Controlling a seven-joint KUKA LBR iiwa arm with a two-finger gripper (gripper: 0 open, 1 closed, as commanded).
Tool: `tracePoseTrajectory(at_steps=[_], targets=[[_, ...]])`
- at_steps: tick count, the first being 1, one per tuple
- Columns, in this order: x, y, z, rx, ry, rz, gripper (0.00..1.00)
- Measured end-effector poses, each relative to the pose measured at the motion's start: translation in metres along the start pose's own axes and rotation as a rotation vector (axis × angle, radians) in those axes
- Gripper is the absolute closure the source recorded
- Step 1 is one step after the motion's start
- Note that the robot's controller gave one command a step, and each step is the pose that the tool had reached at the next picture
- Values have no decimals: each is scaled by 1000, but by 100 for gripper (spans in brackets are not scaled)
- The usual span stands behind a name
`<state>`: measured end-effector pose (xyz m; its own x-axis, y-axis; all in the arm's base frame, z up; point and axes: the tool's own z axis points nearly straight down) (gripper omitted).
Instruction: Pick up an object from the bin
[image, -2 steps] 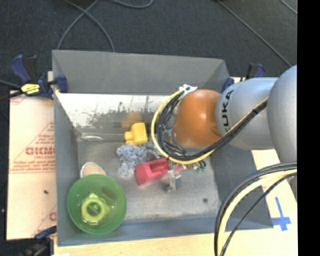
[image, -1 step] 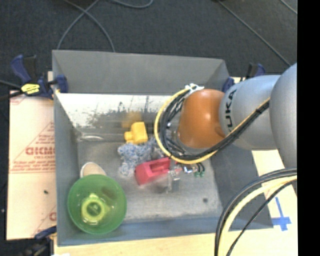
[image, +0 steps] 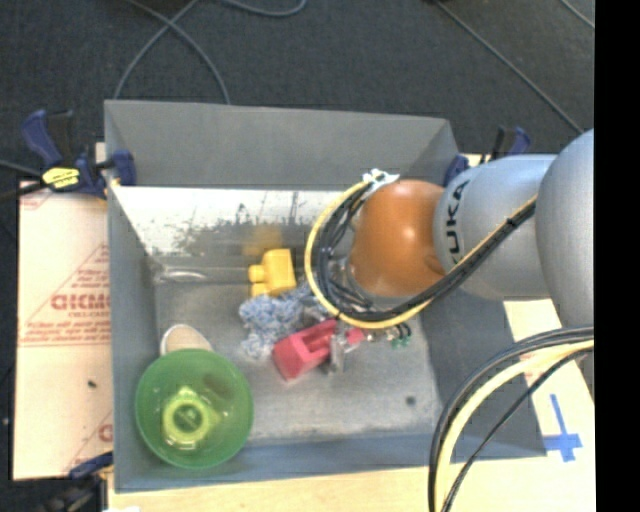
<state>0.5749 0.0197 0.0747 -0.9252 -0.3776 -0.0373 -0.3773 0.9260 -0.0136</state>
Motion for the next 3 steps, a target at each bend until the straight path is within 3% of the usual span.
tracePoseTrajectory(at_steps=[3], targets=[[0, 4, -4, 1, 0, -13, 100]])
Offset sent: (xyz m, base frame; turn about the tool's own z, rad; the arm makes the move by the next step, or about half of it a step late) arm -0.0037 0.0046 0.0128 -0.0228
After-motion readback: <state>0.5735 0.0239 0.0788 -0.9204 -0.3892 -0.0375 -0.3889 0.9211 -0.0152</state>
